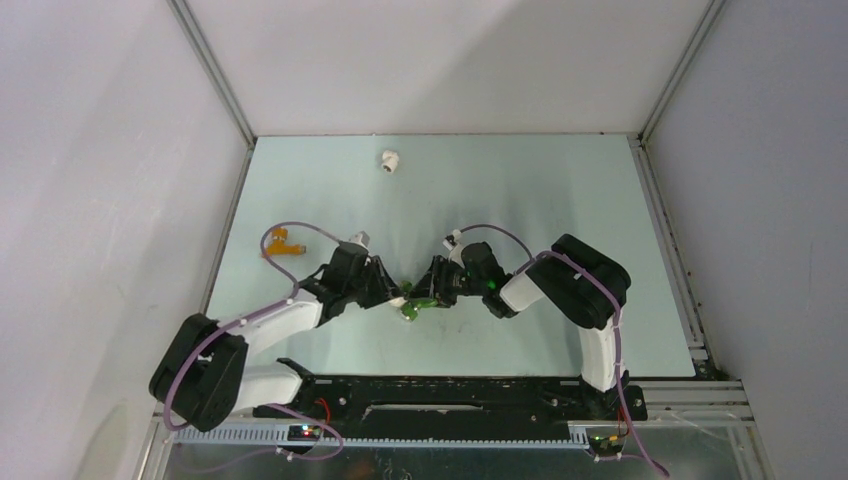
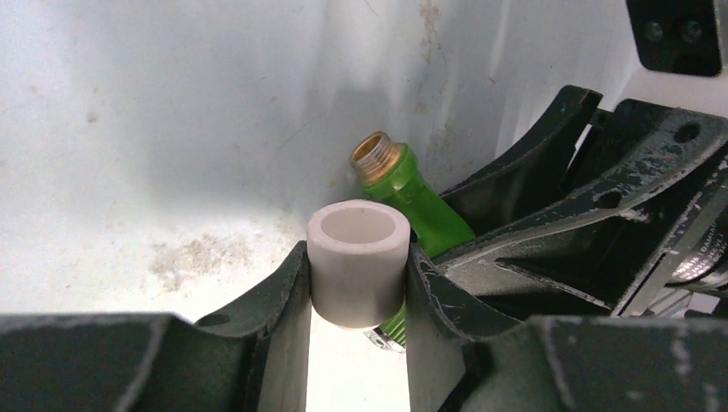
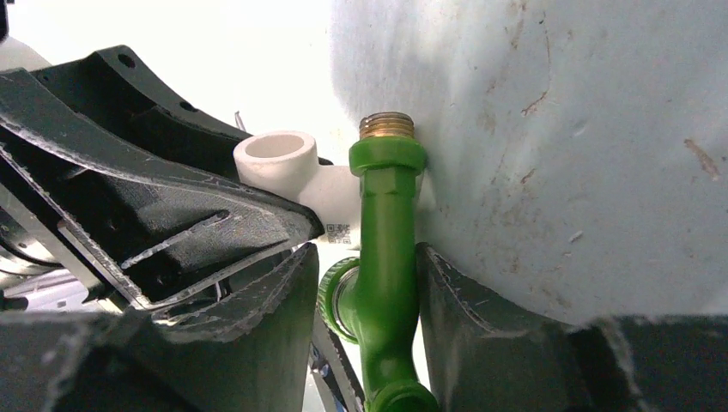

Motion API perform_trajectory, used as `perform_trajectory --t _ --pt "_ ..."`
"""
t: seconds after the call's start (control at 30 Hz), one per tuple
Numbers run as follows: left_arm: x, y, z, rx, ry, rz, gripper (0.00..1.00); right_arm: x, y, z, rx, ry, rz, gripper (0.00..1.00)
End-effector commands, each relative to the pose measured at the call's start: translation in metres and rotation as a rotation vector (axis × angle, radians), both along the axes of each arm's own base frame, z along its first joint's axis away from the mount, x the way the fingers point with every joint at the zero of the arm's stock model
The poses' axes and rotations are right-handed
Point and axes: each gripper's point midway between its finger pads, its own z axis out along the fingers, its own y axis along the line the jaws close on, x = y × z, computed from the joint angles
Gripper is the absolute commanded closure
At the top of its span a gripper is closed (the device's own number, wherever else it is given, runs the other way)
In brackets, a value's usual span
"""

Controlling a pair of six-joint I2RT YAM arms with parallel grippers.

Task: Install the water faucets
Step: Pick up the water faucet from the center of the board.

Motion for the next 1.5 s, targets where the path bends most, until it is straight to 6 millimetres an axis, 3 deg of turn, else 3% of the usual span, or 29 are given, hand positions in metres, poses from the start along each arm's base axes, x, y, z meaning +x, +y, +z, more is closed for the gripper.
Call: perform_trajectory --t 0.0,0.3,0.57,0.87,1.17,1.27,1.33,1.47 --pt "-0.027 0.046 -0.035 0.178 0.107 0.146 1.00 0.005 0.001 0.006 -0.031 -0.038 -0.037 0.51" --pt "-0.037 0.052 -0.032 0.166 0.101 0.175 1.00 0.001 0.009 0.012 0.019 0.006 -0.045 0.55" --pt "-0.041 0.020 -0.028 0.086 0.081 0.108 1.00 0.003 0.012 0.020 0.067 0.035 -0.066 0.52" --pt "-0.046 0.017 -0.032 0.126 0.109 0.106 1.00 0.002 0.010 0.017 0.041 0.041 -0.071 0.54" --pt "-0.043 0.014 -0.028 0.120 0.099 0.104 1.00 -0.002 0.008 0.007 0.001 0.030 -0.055 0.70" --pt "-0.041 0.012 -0.026 0.111 0.093 0.101 1.00 -0.002 0.008 0.006 0.001 0.022 -0.052 0.85" --pt "-0.040 0.011 -0.023 0.107 0.080 0.093 1.00 -0.001 0.008 0.010 0.004 0.001 -0.044 1.00" --pt "-0.032 0.008 -0.008 0.114 0.023 0.053 1.00 0.003 0.000 0.029 -0.025 -0.100 -0.025 1.00"
